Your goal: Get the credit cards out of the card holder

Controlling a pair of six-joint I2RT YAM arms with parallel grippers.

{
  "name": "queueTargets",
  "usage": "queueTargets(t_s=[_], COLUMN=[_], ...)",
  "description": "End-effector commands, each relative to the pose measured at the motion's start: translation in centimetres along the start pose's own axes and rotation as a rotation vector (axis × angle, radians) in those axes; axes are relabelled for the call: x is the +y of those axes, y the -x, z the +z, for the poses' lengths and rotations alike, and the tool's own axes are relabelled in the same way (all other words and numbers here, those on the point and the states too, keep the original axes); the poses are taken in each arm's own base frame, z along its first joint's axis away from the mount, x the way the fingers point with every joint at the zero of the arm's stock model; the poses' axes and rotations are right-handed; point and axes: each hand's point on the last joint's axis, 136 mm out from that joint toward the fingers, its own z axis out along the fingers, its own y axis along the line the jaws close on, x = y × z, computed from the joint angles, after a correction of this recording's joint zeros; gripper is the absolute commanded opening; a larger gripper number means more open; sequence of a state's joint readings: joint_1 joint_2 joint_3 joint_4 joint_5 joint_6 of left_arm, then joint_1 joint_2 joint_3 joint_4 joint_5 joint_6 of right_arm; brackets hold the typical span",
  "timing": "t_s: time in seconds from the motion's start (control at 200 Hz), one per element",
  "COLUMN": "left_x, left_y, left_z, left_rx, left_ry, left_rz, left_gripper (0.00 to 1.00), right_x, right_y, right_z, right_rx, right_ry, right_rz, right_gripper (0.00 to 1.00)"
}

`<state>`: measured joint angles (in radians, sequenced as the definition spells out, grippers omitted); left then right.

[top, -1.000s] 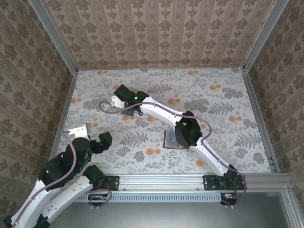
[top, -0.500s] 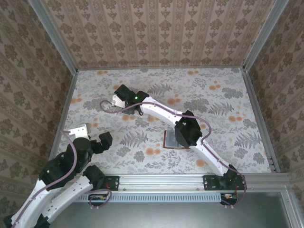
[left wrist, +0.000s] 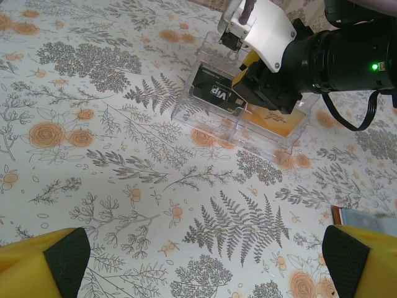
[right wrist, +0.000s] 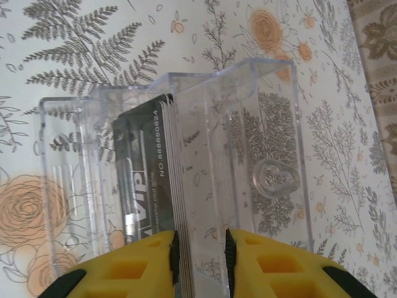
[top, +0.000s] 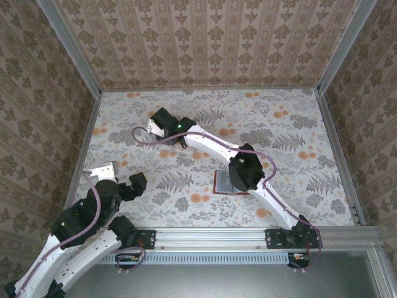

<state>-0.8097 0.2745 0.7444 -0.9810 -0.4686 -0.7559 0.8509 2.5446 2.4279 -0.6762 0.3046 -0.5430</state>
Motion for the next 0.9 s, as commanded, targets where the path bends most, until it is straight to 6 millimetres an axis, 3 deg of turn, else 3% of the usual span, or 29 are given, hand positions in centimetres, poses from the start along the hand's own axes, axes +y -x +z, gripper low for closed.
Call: queueTargets(t_s=[0.0, 0.285, 0.64, 0.89], left_x=[0.4, 0.0, -0.5, -1.1], left_y=[-0.2, 0.0, -0.1, -0.6], left_z=[0.1, 0.1, 0.1, 0.5], left_rx=[-0.005, 0.0, 0.016, 0.047], left_ry=[0.01, 0.003, -0.013, -0.035], left_rz=[-0.007, -0.002, 0.01, 0.01], left_gripper=[1.0, 1.0, 1.0, 1.0], right_x=[-0.8, -0.9, -1.5, -3.6], right_y=[-0.3, 0.3, 3.7, 3.2], right_z=[0.6, -1.0, -6.1, -10.0], right_rx=[0.019, -0.022, -0.166, -0.236], right_ry=[-0.051, -0.018, 0.056, 0.039], right_rz=[0.019, 0.069, 0.212, 0.417], right_gripper=[0.29, 0.31, 0.38, 0.49])
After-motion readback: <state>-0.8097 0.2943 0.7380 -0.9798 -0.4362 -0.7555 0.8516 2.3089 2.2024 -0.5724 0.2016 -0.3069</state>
